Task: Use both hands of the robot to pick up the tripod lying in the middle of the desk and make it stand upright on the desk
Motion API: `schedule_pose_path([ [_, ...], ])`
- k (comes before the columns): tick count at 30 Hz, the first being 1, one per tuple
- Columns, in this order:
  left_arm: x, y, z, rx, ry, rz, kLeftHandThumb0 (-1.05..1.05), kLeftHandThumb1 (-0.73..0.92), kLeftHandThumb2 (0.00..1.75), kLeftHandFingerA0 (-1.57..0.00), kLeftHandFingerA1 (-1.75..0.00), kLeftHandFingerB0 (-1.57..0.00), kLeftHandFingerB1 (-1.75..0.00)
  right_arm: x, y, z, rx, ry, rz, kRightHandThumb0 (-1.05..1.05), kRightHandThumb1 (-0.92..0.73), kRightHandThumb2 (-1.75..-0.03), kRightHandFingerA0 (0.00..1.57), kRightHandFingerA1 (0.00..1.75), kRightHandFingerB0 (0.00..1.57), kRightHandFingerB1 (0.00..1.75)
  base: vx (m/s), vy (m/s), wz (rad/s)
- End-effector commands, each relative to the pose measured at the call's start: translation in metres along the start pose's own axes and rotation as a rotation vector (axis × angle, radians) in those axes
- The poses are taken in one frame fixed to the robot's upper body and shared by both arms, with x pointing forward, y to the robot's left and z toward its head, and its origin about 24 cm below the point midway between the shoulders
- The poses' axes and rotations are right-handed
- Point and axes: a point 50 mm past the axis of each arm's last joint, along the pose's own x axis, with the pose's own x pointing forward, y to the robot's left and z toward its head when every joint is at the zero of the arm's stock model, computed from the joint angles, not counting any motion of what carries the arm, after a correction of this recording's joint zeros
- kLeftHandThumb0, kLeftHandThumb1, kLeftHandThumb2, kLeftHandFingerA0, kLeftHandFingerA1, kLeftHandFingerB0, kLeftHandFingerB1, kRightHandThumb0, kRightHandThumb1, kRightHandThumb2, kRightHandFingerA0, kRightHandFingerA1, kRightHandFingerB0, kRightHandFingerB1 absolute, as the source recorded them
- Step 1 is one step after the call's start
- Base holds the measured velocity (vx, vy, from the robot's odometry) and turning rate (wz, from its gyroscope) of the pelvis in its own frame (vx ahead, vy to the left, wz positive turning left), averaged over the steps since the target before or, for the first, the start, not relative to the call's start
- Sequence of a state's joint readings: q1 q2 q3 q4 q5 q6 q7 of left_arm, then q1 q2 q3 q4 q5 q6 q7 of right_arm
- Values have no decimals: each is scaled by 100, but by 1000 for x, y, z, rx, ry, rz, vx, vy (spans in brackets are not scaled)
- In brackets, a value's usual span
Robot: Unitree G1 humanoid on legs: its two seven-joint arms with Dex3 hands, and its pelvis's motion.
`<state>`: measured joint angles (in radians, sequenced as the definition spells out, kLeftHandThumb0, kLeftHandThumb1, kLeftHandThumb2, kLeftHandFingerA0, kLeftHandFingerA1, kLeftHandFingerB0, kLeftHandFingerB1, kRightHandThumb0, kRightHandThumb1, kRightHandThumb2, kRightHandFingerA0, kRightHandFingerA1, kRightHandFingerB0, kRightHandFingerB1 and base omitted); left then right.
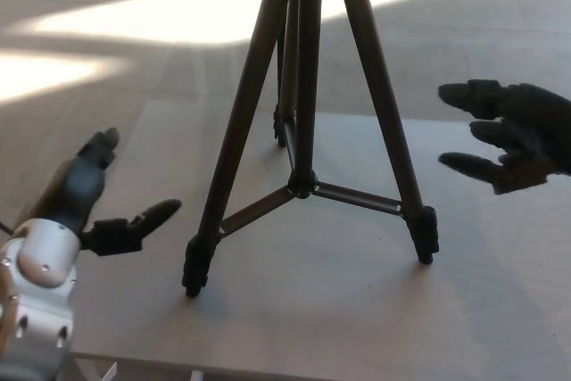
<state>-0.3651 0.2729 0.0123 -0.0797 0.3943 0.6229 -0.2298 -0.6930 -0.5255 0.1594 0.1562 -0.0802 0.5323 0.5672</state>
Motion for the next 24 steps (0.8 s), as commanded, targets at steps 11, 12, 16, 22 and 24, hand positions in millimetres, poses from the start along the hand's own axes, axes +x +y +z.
schedule_pose_path([
  [11, -146, 156, -165, -959, 76, 295, -100, 61, 97, 0, -26, 0, -12, -238, -112, -160, 490, 191, -755, -105, -88, -65, 0, 0, 0, 0, 0, 0, 0],
  [12, -153, 159, -172, -949, 85, 335, -105, 67, 101, 0, -26, 0, -13, -248, -113, -163, 462, 223, -797, -103, -90, -67, 0, 0, 0, 0, 0, 0, 0],
  [16, -196, 170, -225, -900, 256, 616, -101, 67, 105, 0, -33, 0, -23, -307, -100, -192, 329, 456, -1098, -105, -74, -111, 0, 18, 0, 4, 0, 0, 0],
  [22, -250, 148, -291, -958, 461, 800, -96, 65, 105, 0, -34, -1, -24, -351, -47, -246, 276, 656, -1397, -93, -71, -108, 0, 22, 3, 8, 0, 0, 0],
  [24, -281, 127, -317, -867, 658, 814, -105, 68, 105, 0, -24, 0, -8, -366, -19, -274, 315, 743, -1548, -98, -69, -103, 0, 6, 12, 13, 0, 0, 0],
])
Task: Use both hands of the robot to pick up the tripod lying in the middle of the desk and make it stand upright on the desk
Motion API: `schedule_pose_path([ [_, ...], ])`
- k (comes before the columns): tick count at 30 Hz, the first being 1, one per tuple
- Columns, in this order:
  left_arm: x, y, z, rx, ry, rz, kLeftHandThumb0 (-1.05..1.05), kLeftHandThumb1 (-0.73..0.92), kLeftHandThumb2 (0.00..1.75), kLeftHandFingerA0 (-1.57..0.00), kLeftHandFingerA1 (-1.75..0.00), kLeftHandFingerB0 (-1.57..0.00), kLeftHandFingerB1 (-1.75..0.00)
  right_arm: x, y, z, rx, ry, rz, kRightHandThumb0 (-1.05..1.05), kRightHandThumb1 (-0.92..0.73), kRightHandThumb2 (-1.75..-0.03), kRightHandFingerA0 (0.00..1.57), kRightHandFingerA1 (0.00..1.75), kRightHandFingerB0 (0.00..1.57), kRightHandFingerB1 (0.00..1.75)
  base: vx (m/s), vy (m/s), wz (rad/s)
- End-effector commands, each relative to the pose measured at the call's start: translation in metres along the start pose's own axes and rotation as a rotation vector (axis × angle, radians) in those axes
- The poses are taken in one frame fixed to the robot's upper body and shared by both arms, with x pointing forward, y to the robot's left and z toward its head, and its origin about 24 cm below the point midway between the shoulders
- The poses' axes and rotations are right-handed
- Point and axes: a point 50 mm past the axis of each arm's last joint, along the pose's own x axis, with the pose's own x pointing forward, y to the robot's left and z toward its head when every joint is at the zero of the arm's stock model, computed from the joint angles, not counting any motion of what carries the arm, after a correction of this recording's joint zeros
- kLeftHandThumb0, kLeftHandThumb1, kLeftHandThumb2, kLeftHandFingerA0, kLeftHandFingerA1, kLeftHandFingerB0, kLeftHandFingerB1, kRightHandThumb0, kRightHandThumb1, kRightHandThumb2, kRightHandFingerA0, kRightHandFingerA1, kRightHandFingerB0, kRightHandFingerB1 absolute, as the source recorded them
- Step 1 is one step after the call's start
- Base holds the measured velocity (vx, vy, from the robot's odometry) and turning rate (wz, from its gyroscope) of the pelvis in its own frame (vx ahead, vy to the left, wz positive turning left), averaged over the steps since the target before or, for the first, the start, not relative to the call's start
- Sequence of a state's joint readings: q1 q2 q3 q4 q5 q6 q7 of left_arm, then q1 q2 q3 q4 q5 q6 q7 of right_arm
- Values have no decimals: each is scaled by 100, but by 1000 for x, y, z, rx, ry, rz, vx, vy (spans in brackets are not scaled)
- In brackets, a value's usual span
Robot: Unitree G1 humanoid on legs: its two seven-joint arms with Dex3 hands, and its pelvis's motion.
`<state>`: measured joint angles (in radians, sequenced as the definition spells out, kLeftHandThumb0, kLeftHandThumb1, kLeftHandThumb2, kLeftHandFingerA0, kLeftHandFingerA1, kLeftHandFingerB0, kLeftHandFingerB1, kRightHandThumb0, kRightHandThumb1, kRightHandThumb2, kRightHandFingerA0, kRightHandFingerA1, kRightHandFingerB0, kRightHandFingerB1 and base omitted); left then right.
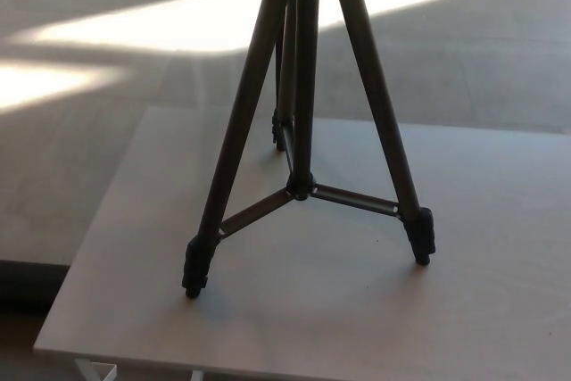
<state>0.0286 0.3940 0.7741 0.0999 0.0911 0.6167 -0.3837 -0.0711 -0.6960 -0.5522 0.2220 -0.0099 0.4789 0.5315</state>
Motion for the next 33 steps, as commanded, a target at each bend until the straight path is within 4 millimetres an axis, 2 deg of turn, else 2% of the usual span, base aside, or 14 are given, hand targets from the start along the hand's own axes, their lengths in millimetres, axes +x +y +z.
schedule_pose_path([
  [1, -81, 133, -161, -437, 152, 464, -105, 68, 105, 0, -24, 0, -8, -134, -97, -163, 133, 233, -1127, -98, -69, -103, 0, 6, 12, 13, 0, 0, 0],
  [6, -118, 127, -214, -491, 380, 598, -92, 61, 94, 0, -20, -10, -9, -142, -79, -206, 410, 288, -1130, -105, -60, -107, 0, 4, 0, 1, 0, 0, 0],
  [7, -124, 127, -219, -508, 395, 615, -72, 76, 63, 0, 0, 0, -23, -144, -75, -212, 421, 315, -1134, -105, -58, -109, 0, 4, 3, 0, 0, 0, 0],
  [11, -153, 119, -220, -481, 394, 557, -67, 84, 78, 0, -4, -3, -30, -142, -44, -239, 426, 479, -1072, -105, -67, -112, 0, 7, 0, 0, 0, 0, 0],
  [14, -158, 116, -234, -526, 450, 574, -68, 84, 65, 0, -51, -6, -64, -142, -22, -249, 431, 503, -1005, -96, -67, -107, 14, 57, 8, 14, 0, 0, 0],
  [16, -165, 114, -240, -533, 513, 579, -40, 52, 110, -13, -63, -8, -59, -134, 8, -260, 418, 529, -816, -91, -60, -110, 7, 36, 0, 8, 0, 0, 0],
  [18, -159, 113, -239, -543, 520, 571, -39, 52, 110, -14, -63, -7, -58, -130, 15, -261, 439, 530, -780, -95, -63, -109, 8, 24, 9, 7, 0, 0, 0],
  [19, -159, 113, -238, -546, 516, 564, -69, 76, 61, -15, -87, -8, -68, -126, 20, -261, 445, 533, -753, -92, -65, -108, 3, 20, 7, 10, 0, 0, 0],
  [20, -158, 112, -237, -529, 508, 547, -68, 79, 60, -15, -87, -12, -68, -120, 27, -261, 470, 531, -732, -95, -80, -64, 0, 38, 0, 28, 0, 0, 0],
  [22, -155, 111, -235, -495, 494, 510, -69, 80, 62, -13, -84, -12, -67, -114, 35, -261, 521, 521, -720, -91, -60, -106, 3, 26, 4, 13, 0, 0, 0],
  [27, -138, 102, -234, -549, 449, 472, -60, 71, 61, -21, -96, -24, -68, -99, 63, -262, 615, 532, -647, -96, -63, -107, 4, 13, 11, 9, 0, 0, 0],
  [30, -136, 100, -235, -585, 430, 459, -57, 71, 60, -23, -91, -25, -68, -98, 69, -264, 617, 542, -639, -96, -63, -107, 5, 11, 11, 8, 0, 0, 0],
  [31, -132, 98, -234, -589, 425, 443, -59, 69, 59, -27, -89, -25, -66, -97, 80, -266, 568, 577, -608, -97, -82, -65, 0, 37, 0, 27, 0, 0, 0],
  [33, -129, 99, -236, -587, 433, 445, -58, 68, 60, -29, -84, -23, -62, -96, 82, -265, 582, 566, -604, -95, -63, -109, 5, 18, 11, 9, 0, 0, 0],
])
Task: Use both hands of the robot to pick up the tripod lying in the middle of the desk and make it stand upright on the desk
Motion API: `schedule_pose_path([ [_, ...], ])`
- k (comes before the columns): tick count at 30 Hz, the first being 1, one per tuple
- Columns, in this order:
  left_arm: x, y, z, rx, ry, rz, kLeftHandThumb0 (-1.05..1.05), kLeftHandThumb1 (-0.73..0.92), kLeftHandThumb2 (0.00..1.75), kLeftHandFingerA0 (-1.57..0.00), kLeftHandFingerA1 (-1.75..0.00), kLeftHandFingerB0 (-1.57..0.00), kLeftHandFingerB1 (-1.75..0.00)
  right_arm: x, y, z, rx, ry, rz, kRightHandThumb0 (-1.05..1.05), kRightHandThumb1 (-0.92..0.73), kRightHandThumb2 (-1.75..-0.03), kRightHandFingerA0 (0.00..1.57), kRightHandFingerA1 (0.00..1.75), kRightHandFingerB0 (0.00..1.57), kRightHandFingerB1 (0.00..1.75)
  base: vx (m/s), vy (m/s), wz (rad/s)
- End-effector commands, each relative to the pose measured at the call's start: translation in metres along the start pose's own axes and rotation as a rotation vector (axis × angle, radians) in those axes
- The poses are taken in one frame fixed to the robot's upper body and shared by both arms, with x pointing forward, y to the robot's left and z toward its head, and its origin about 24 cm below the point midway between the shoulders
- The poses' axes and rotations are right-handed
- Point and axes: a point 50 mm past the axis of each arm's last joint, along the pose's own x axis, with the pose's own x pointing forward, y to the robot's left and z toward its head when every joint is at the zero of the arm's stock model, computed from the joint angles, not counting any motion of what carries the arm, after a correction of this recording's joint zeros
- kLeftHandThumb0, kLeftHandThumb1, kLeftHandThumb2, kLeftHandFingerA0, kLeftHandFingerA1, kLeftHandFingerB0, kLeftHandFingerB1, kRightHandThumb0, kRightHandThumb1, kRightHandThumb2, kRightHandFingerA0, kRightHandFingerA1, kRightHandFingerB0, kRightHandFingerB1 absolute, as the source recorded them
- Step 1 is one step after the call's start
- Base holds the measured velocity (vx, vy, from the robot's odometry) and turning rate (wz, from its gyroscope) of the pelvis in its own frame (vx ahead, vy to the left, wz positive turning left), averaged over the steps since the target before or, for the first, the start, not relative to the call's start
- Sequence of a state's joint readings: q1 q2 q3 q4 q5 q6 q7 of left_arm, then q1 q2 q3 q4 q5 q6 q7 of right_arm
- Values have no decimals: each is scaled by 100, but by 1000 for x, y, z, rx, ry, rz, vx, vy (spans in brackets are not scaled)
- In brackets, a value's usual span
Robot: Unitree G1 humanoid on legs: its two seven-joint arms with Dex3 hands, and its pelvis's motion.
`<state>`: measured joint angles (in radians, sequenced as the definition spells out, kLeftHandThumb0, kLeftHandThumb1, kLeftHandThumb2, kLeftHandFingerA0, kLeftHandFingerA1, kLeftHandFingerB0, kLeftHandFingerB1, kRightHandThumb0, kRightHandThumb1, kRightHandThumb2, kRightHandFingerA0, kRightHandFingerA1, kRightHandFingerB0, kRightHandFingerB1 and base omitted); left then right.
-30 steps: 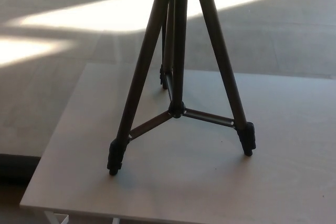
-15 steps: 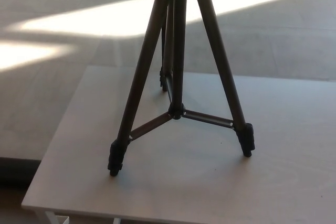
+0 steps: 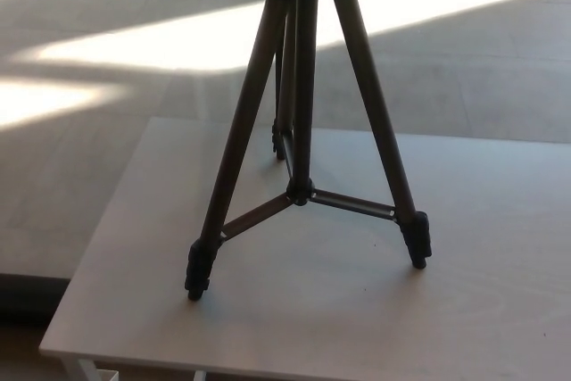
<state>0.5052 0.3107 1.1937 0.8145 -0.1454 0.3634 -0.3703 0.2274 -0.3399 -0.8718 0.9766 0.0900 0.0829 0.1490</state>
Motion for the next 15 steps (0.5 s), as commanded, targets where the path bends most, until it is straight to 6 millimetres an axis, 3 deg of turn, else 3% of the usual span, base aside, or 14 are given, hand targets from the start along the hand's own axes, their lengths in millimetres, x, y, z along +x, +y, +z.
schedule_pose_path([
  [1, 8, -3, 13, -124, -154, -15, -61, 66, 58, -37, -93, -26, -62, -1, 14, -7, 92, -122, -116, -98, -65, -107, 6, 36, 6, 15, 0, 0, 0],
  [2, 12, -4, 12, -121, -139, 20, -69, 62, 60, -40, -71, -29, -52, -1, 18, -6, 141, -143, -109, -95, -64, -106, 1, 31, 13, 30, 0, 0, 0],
  [4, 17, -7, 9, -125, -113, 64, -69, 64, 59, -46, -59, -31, -42, 0, 26, -2, 167, -164, -99, -94, -65, -106, 1, 31, 13, 32, 0, 0, 0],
  [5, 17, -5, 8, -141, -113, 68, -66, 65, 59, -43, -57, -31, -43, 1, 30, 1, 197, -167, -92, -91, -61, -104, 4, 60, 0, 36, 0, 0, 0],
  [6, 16, -4, 8, -132, -114, 69, -67, 65, 59, -42, -56, -28, -41, 2, 35, 3, 244, -169, -82, -99, -64, -104, 2, 49, 12, 27, 0, 0, 0],
  [9, 16, -2, 8, -133, -119, 70, -67, 65, 60, -42, -57, -27, -41, 2, 38, 5, 312, -178, -56, -95, -61, -102, 4, 35, 4, 30, 0, 0, 0],
  [10, 15, -2, 9, -149, -127, 67, -66, 66, 60, -42, -62, -26, -44, 1, 42, 7, 325, -188, -40, -88, -75, -61, 0, 46, 10, 31, 0, 0, 0],
  [11, 16, -3, 12, -155, -139, 66, -66, 65, 60, -38, -60, -25, -43, 2, 47, 8, 337, -190, -29, -93, -61, -102, 1, 31, 11, 34, 0, 0, 0],
  [12, 16, -3, 13, -155, -143, 66, -66, 65, 60, -38, -60, -25, -43, 3, 49, 9, 341, -189, -28, -93, -61, -102, 1, 31, 11, 34, 0, 0, 0],
  [13, 16, -4, 14, -157, -143, 67, -68, 64, 61, -37, -59, -26, -44, 3, 50, 8, 345, -185, -25, -90, -75, -63, 1, 49, 12, 32, 0, 0, 0],
  [14, 16, -3, 12, -164, -142, 75, -66, 67, 60, -41, -62, -28, -44, 3, 53, 9, 331, -190, -13, -90, -76, -63, 0, 50, 11, 34, 0, 0, 0],
  [15, 16, -3, 12, -164, -142, 76, -67, 66, 60, -40, -62, -28, -44, 2, 53, 9, 328, -190, -12, -88, -58, -102, 3, 38, 8, 38, 0, 0, 0],
])
